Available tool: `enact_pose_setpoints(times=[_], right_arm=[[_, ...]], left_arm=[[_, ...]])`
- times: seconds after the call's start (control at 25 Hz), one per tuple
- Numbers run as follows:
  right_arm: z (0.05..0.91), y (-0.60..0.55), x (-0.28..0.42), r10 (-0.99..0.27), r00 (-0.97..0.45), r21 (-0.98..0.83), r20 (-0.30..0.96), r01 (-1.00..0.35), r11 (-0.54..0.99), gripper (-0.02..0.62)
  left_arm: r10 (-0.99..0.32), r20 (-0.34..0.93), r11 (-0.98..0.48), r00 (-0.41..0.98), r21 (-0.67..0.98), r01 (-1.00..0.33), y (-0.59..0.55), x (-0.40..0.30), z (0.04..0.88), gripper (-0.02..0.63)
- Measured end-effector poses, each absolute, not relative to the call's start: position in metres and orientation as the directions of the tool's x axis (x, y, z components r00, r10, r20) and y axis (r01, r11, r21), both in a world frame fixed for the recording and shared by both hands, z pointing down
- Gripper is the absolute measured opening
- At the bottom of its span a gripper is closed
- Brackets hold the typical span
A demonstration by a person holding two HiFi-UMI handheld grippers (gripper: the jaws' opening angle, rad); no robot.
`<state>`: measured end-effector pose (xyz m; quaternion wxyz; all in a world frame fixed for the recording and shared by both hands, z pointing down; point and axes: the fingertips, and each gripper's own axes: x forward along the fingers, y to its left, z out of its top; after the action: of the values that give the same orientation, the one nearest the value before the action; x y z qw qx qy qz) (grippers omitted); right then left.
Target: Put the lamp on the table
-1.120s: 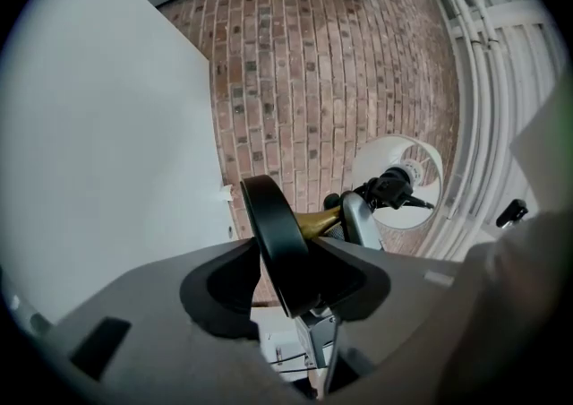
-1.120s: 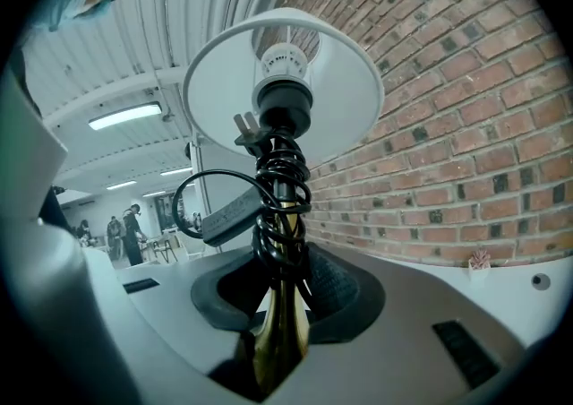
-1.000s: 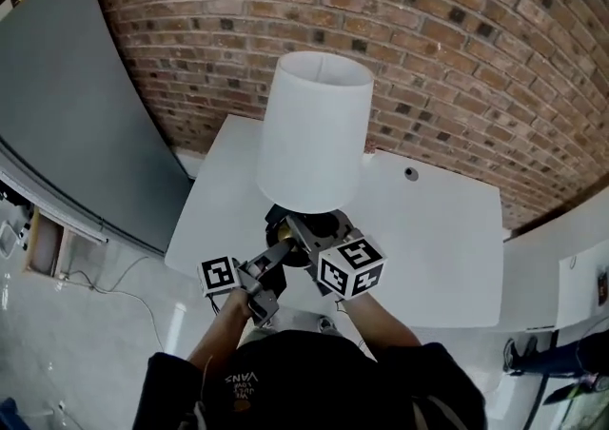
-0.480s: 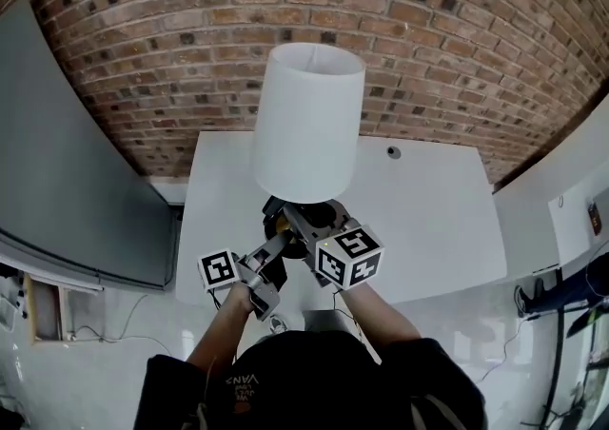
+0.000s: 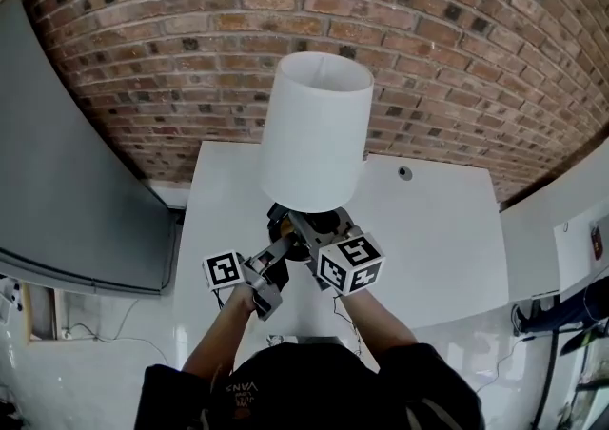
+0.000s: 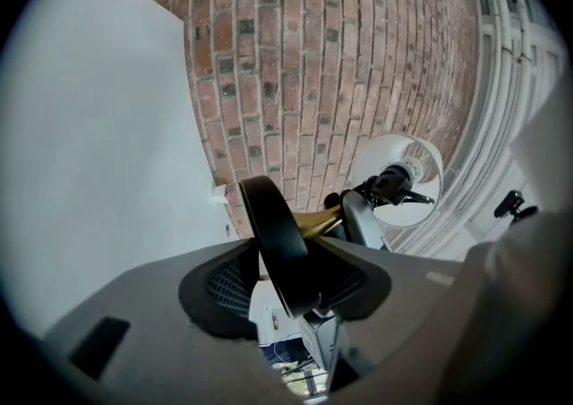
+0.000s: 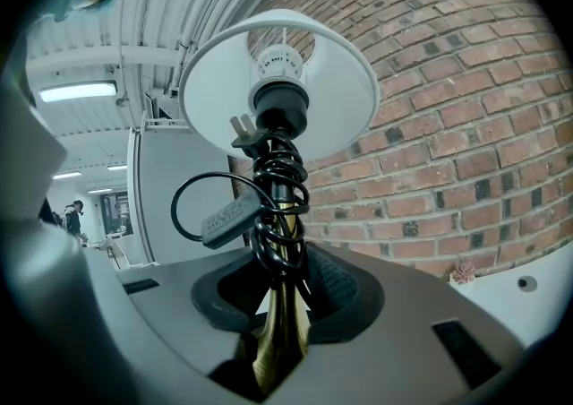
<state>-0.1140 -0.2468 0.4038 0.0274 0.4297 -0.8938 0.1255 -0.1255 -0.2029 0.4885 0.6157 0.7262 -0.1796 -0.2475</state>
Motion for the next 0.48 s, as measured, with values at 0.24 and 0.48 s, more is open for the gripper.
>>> enact_pose_setpoints(times=[0.24,0.48], right_arm=[[0.417,-0.297,-0.109,-0.739,-0.651,-0.211,0.172,-0.757,0.618,0.11],[0.437,-0.34,-0.1,-0.727,-0.659,-0.224,0.194,-0.751,0.621,0.11]], left_arm=[[-0.59,-0.153,-0.2,0.793,0.979,0.04,-0.251,-0.119,0.5,0.185],[-0.618,-0.162,-0.214,0.769,0.976,0.034,-0.289,-0.11,0.515,0.213]])
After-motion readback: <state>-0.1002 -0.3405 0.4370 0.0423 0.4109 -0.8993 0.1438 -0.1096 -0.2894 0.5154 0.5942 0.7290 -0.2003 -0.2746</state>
